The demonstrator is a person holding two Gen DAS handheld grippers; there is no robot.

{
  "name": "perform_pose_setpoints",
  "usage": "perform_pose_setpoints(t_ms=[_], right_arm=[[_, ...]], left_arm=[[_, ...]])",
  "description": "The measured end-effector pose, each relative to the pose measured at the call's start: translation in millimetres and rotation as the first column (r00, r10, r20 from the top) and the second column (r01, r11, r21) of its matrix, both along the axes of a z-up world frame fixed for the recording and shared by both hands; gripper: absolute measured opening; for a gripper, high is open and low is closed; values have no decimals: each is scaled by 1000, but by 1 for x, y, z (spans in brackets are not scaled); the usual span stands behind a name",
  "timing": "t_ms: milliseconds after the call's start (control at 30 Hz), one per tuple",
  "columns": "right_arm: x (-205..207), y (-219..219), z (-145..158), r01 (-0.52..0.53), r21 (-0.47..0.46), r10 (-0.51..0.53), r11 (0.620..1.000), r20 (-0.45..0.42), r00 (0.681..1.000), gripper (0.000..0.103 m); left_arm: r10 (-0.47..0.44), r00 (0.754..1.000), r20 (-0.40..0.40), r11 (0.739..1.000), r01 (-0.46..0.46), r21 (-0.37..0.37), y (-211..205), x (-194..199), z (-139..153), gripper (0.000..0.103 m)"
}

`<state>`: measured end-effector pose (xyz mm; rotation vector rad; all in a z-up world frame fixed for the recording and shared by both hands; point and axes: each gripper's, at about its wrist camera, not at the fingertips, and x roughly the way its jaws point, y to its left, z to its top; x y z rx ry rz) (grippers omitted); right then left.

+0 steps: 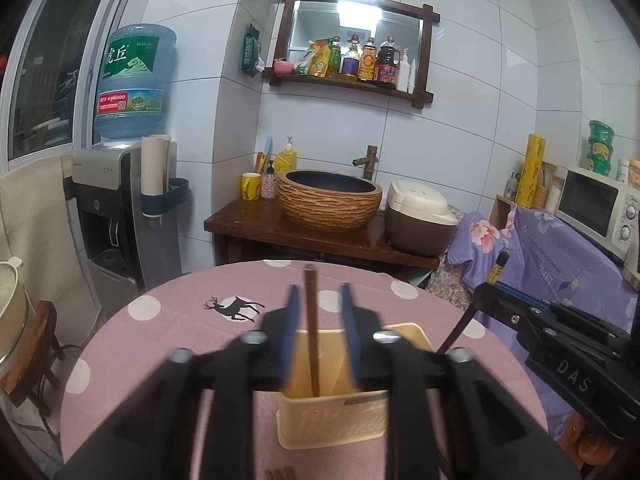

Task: Organize utensils
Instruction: 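Lower both chopsticks into the beige holder and open both grippers, then move the right gripper to the wooden-handled spoon and grasp it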

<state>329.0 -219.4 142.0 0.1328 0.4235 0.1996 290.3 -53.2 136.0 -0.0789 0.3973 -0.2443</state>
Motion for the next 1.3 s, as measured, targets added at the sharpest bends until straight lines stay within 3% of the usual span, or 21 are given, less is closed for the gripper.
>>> perform_pose_setpoints(t_ms=[33, 67, 167, 267, 400, 533, 767, 900, 1000, 1200, 1300], right_arm=[[-3, -1, 0, -5, 7, 5, 1000, 6, 1000, 42], [-8, -3, -1, -6, 23, 5, 1000, 16, 1000, 47], [-21, -10, -2, 5, 25, -6, 1000, 44, 999, 50], [-35, -14, -6, 11, 6, -11, 1000, 56, 998, 58], [-57, -21, -18, 18, -21, -17, 1000, 50, 999, 84], [-74, -24, -43, 32, -73, -32, 997, 5, 999, 97], [-98, -23, -102, -4, -156, -10, 988, -89, 996, 97], [-107, -22, -134, -62, -200, 30, 978, -157, 987, 97], [-115, -25, -152, -46, -222, 7, 974, -172, 985, 97], [-127, -34, -174, 22, -235, -73, 972, -213, 974, 97], [-132, -33, -179, 5, -210, -59, 978, -249, 967, 97]], left_arm=[[-3, 1000, 7, 1000, 3, -12, 3, -4, 0, 56], [-3, 1000, 18, 1000, 4, -29, 8, -11, -1, 62], [-11, 1000, 22, 1000, 12, -27, 15, -27, -5, 69], [-19, 1000, 2, 999, 19, -37, 26, -41, -13, 78], [-18, 999, -39, 999, 17, -36, 42, -61, -27, 90], [-2, 998, -60, 1000, 3, 17, 49, -82, -49, 97], [47, 989, -140, 997, -37, 71, 64, -99, -98, 97], [63, 985, -159, 989, -40, 141, 64, -105, -119, 97], [72, 982, -175, 985, -42, 170, 64, -110, -131, 97], [64, 977, -205, 984, -29, 174, 63, -117, -144, 97], [26, 970, -240, 990, 9, 143, 61, -118, -148, 95]])
